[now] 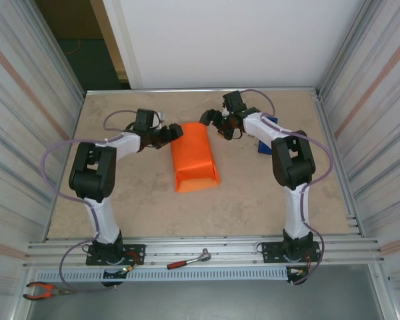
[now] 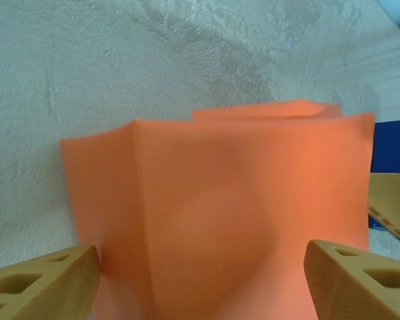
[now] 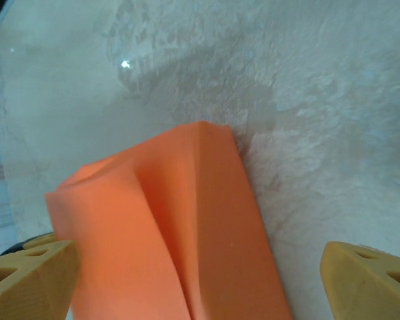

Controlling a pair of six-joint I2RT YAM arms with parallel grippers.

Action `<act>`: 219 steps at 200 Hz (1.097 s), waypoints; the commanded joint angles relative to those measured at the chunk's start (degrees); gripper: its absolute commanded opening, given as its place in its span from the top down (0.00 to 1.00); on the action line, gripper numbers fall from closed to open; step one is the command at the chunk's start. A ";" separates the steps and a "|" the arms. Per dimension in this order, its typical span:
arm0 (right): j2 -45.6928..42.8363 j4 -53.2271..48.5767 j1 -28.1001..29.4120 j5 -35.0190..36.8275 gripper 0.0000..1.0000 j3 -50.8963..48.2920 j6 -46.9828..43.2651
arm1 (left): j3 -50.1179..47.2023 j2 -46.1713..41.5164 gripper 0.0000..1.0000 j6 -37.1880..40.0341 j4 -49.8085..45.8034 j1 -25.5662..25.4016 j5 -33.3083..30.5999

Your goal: Wrap the gift box in paper

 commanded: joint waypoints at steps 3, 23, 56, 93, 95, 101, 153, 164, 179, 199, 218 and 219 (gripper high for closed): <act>3.05 -0.28 1.39 -4.90 0.08 3.75 -0.82 | 3.17 2.21 0.24 -0.51 0.07 0.03 2.57; 5.25 1.01 1.87 -5.77 0.10 4.15 0.38 | 3.74 3.96 0.35 -0.40 0.22 0.07 3.29; 7.11 2.16 2.55 -6.45 0.18 2.87 1.67 | 3.87 6.31 0.56 -0.76 1.71 -0.25 3.82; 5.99 5.65 2.82 -6.36 0.32 -2.57 3.41 | 4.47 8.23 0.69 -0.53 2.17 -0.92 4.29; 5.86 5.90 2.82 -6.33 0.34 -2.90 3.55 | 4.48 8.28 0.69 -0.46 2.12 -0.95 4.31; 5.52 6.58 2.82 -6.31 0.37 -3.95 3.82 | 4.42 8.30 0.70 -0.33 2.02 -0.98 4.28; 1.52 10.95 2.91 -5.39 0.57 -11.46 5.71 | 3.56 7.36 0.71 0.80 2.11 -1.57 3.95; 1.36 10.80 2.95 -5.18 0.54 -11.65 5.69 | 3.77 7.36 0.67 0.92 1.98 -1.58 3.95; 0.77 10.30 2.72 -4.89 0.40 -11.65 5.45 | 4.47 7.34 0.58 1.29 1.21 -1.52 3.75; -1.17 8.94 2.02 -4.16 0.24 -11.64 4.77 | 6.15 6.75 0.45 2.11 -0.15 -0.80 3.27; -5.19 8.18 1.03 -2.42 0.10 -13.04 3.59 | 7.44 4.98 0.39 3.18 -1.11 0.63 2.92; -5.47 8.03 1.00 -2.26 0.09 -13.09 3.51 | 7.50 4.86 0.39 3.23 -1.17 0.71 2.94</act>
